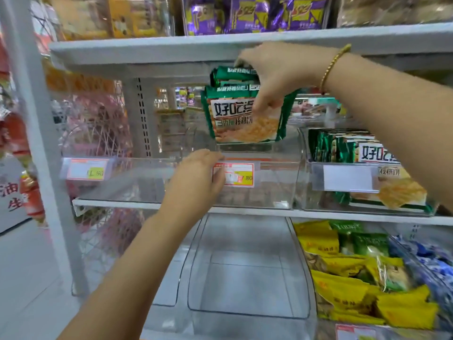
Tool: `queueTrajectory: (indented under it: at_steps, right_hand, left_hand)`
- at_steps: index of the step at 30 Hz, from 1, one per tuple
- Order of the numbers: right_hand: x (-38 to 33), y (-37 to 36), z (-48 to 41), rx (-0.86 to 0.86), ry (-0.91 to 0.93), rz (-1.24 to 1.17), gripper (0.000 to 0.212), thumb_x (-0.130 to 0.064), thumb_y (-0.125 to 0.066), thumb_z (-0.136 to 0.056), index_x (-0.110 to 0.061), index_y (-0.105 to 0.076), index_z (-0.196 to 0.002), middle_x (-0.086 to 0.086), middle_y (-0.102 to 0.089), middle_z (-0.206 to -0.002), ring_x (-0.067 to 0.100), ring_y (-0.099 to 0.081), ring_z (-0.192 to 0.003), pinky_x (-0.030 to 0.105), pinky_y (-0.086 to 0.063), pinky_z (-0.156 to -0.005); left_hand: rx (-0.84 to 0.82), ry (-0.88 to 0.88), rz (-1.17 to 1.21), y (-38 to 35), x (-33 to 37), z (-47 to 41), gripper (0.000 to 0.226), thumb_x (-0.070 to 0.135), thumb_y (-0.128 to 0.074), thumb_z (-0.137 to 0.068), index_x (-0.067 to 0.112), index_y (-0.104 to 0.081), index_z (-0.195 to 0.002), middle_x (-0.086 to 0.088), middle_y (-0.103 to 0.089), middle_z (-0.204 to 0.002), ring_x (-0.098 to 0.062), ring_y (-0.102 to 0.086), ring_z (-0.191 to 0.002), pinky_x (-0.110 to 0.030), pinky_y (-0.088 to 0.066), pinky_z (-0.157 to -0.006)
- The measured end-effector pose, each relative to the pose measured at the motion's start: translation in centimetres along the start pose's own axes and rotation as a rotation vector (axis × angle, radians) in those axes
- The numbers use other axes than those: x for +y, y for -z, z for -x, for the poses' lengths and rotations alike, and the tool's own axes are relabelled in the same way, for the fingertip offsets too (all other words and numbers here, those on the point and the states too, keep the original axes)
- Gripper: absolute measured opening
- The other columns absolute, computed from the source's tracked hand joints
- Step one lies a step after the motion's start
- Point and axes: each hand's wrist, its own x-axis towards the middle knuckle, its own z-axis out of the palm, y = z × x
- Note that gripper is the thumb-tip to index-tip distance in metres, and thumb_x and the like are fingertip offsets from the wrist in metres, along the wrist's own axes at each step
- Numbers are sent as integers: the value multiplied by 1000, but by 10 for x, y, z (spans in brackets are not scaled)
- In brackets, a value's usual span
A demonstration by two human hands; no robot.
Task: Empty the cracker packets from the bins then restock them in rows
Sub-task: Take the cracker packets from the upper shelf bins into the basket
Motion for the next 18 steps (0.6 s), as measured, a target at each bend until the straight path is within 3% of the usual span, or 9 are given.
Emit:
queueTrajectory:
  at_steps: [3,9,13,15,18]
  right_hand:
    - [-9,-22,-22,-77,37,38,80,-35,-87,-61,-12,-46,-125,1,-54,-100,19,-51,-87,29,-40,-70]
    - [14,-72,-67,-282,-102,105,69,-38,-84,-66,-12,-52,-120,5,-60,-115,19,-52,-90,30,-43,-76]
    - [30,-89,-91,-397,-233,114,90,-48,-82,-67,-13,-42,-140,7,-50,-138,26,-50,-115,36,-41,-97]
    - [36,-98,-101,-387,-267,91,88,-39,-79,-74,-11,-37,-145,12,-42,-146,32,-42,-130,40,-36,-105]
    - [41,-115,-110,-416,-306,102,74,-28,-78,-77,-6,-45,-140,17,-48,-140,35,-47,-127,41,-40,-101]
  left_hand:
    - [8,-46,5,0,-4,1,33,17,-53,-83,6,-68,-110,-13,-68,-101,-31,-62,-93,-24,-35,-79]
    - [-22,-61,32,-2,-11,1,39,24,-48,-84,16,-66,-117,-4,-67,-106,-23,-60,-97,-30,-44,-81]
    - [-12,-63,59,-4,-13,3,38,23,-51,-83,14,-66,-116,-4,-67,-103,-24,-62,-94,-29,-48,-76]
    - [-11,-71,61,-4,-15,3,37,25,-49,-84,12,-67,-114,-5,-67,-102,-24,-62,-92,-30,-49,-75]
    - [-2,-86,56,-6,-18,4,40,28,-44,-85,11,-66,-114,-4,-67,-103,-22,-61,-93,-24,-43,-78]
